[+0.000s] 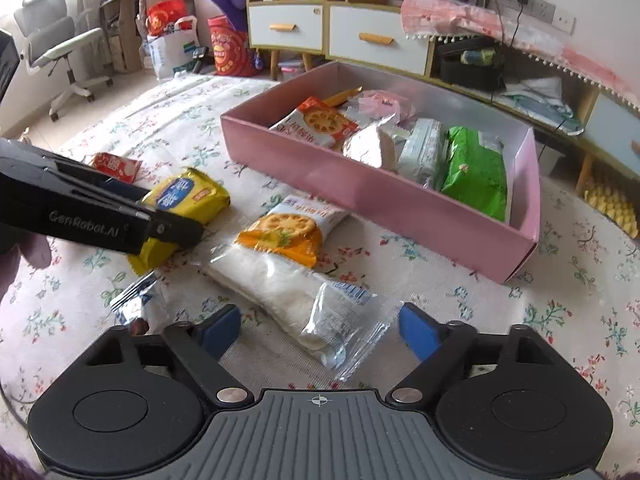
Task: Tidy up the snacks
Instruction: 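Grasp the yellow chips bag with the left gripper while the right grasps the clear white-bread bag, then lift the chips bag and bread bag toward the pink box with both grippers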
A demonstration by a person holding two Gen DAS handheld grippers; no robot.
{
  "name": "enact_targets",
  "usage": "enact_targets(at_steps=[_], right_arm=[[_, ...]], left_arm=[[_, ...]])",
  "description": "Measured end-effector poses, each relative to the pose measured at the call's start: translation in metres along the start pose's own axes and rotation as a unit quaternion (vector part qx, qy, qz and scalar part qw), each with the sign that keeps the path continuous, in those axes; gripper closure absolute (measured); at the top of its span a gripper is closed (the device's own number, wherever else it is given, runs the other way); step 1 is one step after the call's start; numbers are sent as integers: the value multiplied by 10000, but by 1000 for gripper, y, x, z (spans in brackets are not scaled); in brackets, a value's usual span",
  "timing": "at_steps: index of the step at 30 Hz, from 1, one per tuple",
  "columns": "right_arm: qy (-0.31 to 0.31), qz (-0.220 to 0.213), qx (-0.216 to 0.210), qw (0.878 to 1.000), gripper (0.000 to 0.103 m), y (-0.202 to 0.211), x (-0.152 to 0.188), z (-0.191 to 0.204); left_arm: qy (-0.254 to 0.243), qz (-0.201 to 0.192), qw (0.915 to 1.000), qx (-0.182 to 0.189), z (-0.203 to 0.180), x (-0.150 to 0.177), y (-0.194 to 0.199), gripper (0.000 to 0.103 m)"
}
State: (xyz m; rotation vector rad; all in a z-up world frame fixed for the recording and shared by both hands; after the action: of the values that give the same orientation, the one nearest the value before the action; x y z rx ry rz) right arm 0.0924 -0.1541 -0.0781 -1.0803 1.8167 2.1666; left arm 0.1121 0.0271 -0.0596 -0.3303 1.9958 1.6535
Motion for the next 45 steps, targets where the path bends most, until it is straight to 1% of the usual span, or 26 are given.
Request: enact_targets(at_steps=[3, 5, 9, 11, 14, 18, 19, 21, 22, 23, 24, 25, 28, 32, 36, 40, 45], right_arm=[[155, 38, -350, 9993, 19, 12, -2, 0], [178, 2, -455, 9988, 21, 20, -2, -4], [40, -162, -209, 9996, 19, 25, -4, -12], [15, -163, -238, 9996, 19, 21, -6, -13], [218, -115, -205, 9995, 19, 13, -7, -5], [594, -81, 31, 9982, 21, 1, -4, 8], [657, -79, 83, 9978, 23, -1, -3, 11], [759, -165, 113, 9969, 33, 0, -2, 14], [771, -174, 67, 9968, 47, 1, -2, 15], [748, -152, -6, 9971, 57, 1, -2, 15], [700, -140, -51, 9974, 60, 2, -3, 15], [694, -130, -71, 9975, 66, 2, -3, 16], [755, -141, -87, 9970, 73, 5, -3, 20], [578, -145, -248, 9979, 77, 13, -5, 18], [276, -129, -466, 9984, 78, 22, -6, 11], [-97, -132, -716, 9973, 79, 30, -8, 2], [-568, -206, -1008, 9931, 79, 44, -12, -6]], left_arm=[[88, 16, 10000, 30, 3, -1, 1, 54], [134, 28, 9999, 33, 5, -1, 2, 55], [180, 37, 9998, 38, 5, -1, 2, 55], [150, 37, 9999, 20, 5, 0, 2, 55], [117, 41, 9999, 14, 4, 0, 2, 54], [104, 48, 9999, 18, 4, -1, 2, 54], [95, 48, 9999, 15, 4, -1, 2, 54], [75, 45, 10000, 10, 4, -1, 2, 54], [74, 45, 10000, 9, 4, -1, 2, 54], [82, 46, 10000, 11, 4, -1, 2, 54], [94, 49, 9999, 14, 4, -1, 2, 55], [120, 58, 9999, 22, 4, -1, 2, 55], [232, 112, 9996, 95, 7, -2, 3, 56], [361, 164, 9991, 171, 10, -2, 6, 56], [505, 221, 9982, 215, 13, -4, 10, 57], [630, 162, 9974, 299, 15, -7, 19, 57], [710, 80, 9967, 382, 14, -11, 26, 57]])
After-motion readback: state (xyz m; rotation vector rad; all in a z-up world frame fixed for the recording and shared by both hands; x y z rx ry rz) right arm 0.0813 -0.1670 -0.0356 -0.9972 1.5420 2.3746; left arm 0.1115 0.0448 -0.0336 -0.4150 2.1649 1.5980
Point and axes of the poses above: each gripper's, at about its wrist camera, not at the fingertips, and y roughly against the way its jaws point, z to its left, x to its underside, the point moved 2 cm from there along -y, roughly the way its jaws point, and after that the axes turned 5 degrees about z, right-handed, at the moved point
